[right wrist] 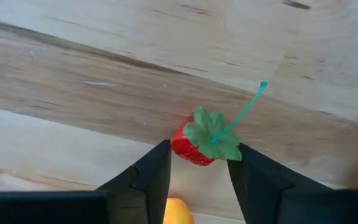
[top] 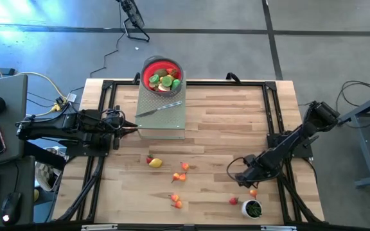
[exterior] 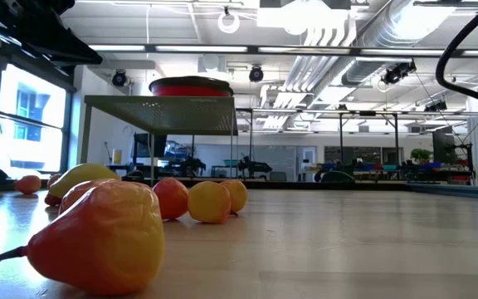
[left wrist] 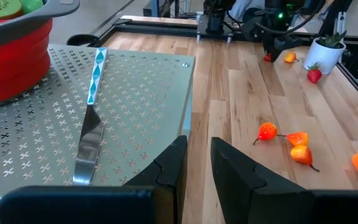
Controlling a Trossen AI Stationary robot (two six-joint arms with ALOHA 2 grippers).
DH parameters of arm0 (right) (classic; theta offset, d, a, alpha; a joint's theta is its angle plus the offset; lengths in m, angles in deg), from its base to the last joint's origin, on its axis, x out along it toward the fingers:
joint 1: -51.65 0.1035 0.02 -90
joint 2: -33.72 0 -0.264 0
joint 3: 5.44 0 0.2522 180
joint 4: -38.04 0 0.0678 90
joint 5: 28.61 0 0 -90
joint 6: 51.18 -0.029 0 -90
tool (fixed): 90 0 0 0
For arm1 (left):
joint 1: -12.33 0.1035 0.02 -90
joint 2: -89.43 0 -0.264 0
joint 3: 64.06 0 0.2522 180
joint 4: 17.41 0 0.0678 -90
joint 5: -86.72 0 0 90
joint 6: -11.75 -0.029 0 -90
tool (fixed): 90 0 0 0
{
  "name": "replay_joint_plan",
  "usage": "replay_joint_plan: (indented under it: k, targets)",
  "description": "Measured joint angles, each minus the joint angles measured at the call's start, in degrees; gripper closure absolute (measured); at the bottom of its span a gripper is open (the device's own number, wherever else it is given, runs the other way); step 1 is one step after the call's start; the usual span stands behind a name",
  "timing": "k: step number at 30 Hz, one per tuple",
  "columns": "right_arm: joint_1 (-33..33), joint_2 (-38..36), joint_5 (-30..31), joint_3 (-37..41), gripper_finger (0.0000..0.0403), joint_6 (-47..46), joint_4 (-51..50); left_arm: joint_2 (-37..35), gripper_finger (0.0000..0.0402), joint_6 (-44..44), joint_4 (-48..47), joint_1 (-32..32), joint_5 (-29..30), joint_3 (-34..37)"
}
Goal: Pick & Place Fruit
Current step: Put the strawberry into the red strainer on the shelf
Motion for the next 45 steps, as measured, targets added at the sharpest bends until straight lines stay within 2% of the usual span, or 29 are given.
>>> replay_joint_plan:
  k: [6,16,20,26,31,36,45]
  targets:
    - [0.0,0.0,0.4,0.0,0.0258,-0.1,0.1,0.0,0.0334,0.0,0.0,0.0,0.0,0.0]
    - [-0.1,-0.8,0.0,0.1,0.0191,0.8,0.9,0.0,0.0334,0.0,0.0,0.0,0.0,0.0]
    - [0.0,-2.3,2.9,0.1,0.0184,0.1,0.4,0.0,0.0334,0.0,0.0,0.0,0.0,0.0]
    - [0.0,-2.4,1.0,0.1,0.0184,-1.0,-2.4,0.0,0.0334,0.4,0.0,0.0,0.0,0.0]
    - [-0.1,-2.4,5.0,0.1,0.0183,-1.1,-2.0,0.0,0.0334,0.4,0.0,0.0,0.0,0.0]
    - [0.0,-2.4,5.0,0.1,0.0185,-1.6,-2.1,0.0,0.0334,0.4,0.0,0.0,0.0,0.0]
    - [0.0,-2.5,4.8,0.0,0.0237,-2.9,-0.7,0.0,0.0334,0.4,0.0,0.0,0.0,0.0]
